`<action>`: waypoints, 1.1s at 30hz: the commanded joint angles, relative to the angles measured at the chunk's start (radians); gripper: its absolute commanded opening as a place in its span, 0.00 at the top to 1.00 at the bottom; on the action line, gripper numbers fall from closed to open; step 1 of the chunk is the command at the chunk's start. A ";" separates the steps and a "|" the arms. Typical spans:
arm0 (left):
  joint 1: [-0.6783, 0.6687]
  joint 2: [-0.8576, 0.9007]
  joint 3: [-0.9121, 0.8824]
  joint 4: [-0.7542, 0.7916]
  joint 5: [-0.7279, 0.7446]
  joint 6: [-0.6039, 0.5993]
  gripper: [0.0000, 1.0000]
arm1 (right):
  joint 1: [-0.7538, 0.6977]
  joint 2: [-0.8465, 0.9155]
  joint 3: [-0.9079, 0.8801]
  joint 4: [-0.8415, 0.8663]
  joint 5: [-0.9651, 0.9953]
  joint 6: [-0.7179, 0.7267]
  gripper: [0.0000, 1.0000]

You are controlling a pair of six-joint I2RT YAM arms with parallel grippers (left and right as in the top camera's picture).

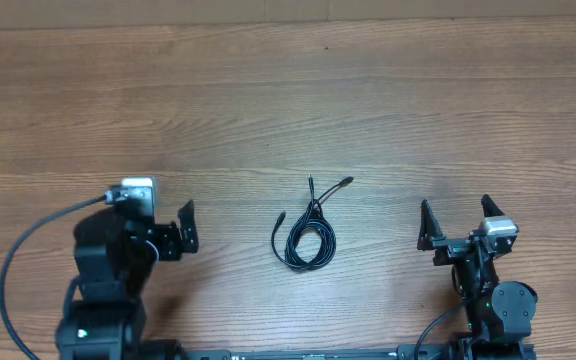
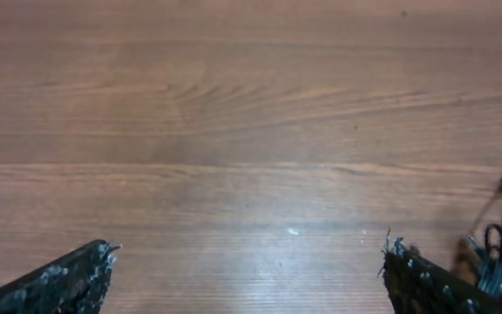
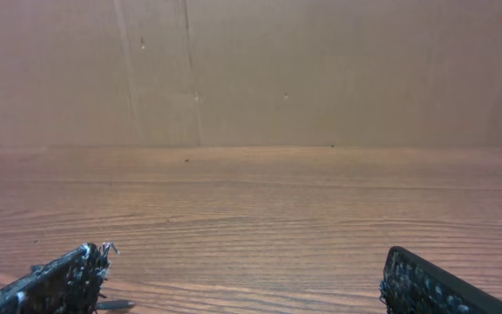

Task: Untangle cables
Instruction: 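Move the left gripper forward over the coiled black cable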

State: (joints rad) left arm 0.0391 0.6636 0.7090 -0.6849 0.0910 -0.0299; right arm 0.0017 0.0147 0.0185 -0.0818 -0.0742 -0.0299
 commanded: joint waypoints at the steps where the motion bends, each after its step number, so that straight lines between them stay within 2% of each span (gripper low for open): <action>1: 0.000 0.052 0.127 -0.068 0.015 0.001 0.00 | 0.005 -0.008 -0.011 0.005 0.006 -0.005 0.00; 5: 0.000 0.129 0.246 -0.171 0.062 0.002 0.01 | 0.005 -0.008 -0.011 0.005 0.006 -0.005 0.00; 10: 0.000 0.184 0.277 -0.164 0.325 0.000 0.00 | 0.005 -0.008 -0.011 0.005 0.006 -0.005 0.00; 13: 0.000 0.214 0.277 -0.154 0.393 0.001 0.00 | 0.005 -0.008 -0.011 0.005 0.006 -0.005 0.00; 24: -0.001 0.348 0.277 -0.126 0.398 -0.044 0.00 | 0.005 -0.008 -0.011 0.005 0.006 -0.005 0.00; 33: -0.085 0.405 0.278 -0.109 0.176 -0.138 0.02 | 0.005 -0.008 -0.011 0.005 0.006 -0.005 0.00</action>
State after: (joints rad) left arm -0.0051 1.0595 0.9642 -0.8078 0.3656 -0.1192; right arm 0.0017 0.0147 0.0185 -0.0814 -0.0742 -0.0299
